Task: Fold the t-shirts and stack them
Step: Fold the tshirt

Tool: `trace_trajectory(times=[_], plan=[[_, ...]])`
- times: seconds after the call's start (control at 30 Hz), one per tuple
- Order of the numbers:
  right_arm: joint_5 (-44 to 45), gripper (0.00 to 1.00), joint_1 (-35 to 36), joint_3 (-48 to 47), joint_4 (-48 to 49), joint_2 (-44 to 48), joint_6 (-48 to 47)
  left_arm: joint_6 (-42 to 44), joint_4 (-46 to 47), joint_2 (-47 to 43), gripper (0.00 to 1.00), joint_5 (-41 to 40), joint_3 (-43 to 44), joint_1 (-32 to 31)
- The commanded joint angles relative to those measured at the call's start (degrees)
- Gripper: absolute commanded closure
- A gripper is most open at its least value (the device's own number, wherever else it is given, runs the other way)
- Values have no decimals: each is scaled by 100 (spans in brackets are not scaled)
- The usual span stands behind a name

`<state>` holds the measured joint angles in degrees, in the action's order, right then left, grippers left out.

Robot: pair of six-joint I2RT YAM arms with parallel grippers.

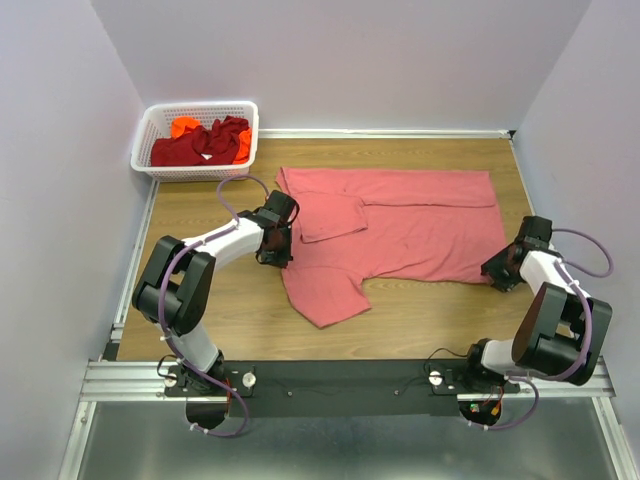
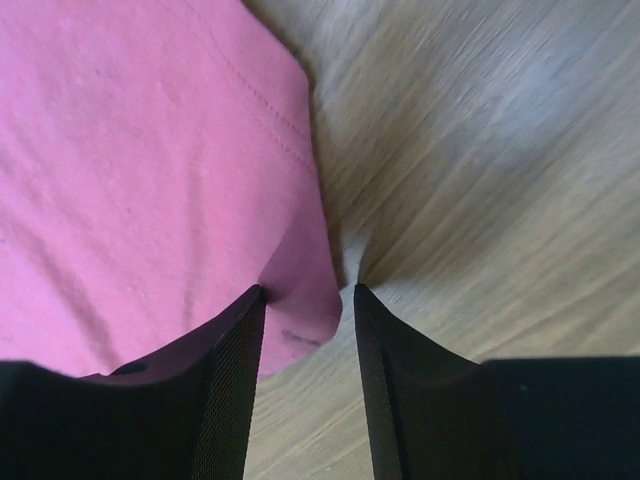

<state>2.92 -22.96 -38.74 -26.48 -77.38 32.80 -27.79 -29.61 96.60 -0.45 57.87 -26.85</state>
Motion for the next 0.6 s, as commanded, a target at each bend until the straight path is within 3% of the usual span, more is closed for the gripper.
trace_trajectory(times=[0.0, 0.13, 0.17, 0.2, 0.27, 0.3, 0.4, 0.47, 0.57], plan=[[-485, 50, -42, 253, 546, -92, 315, 125, -124, -106, 100, -87, 137, 31], [-433, 55, -42, 315, 741, -198, 359, 169, -116, -115, 100, -105, 102, 66], [-372, 60, -42, 245, 741, -224, 263, 186, -116, -123, 100, -105, 102, 66], [-345, 73, -42, 192, 732, -233, 193, 195, -124, -132, 100, -122, 102, 92], [-118, 85, -42, -27, 636, -233, 0, 213, -133, -159, 100, -157, 111, 110], [-81, 86, -42, -167, 566, -216, -19, 221, -142, -159, 100, -166, 120, 119], [-195, 83, -42, -809, 223, -408, -115, 256, -160, -167, 100, -175, 128, 136], [-239, 71, -24, -1151, 21, -645, -168, 257, -142, -167, 100, -166, 111, 154], [-265, 62, 116, -1644, -24, -917, -265, 257, -125, -159, 100, -157, 102, 145]])
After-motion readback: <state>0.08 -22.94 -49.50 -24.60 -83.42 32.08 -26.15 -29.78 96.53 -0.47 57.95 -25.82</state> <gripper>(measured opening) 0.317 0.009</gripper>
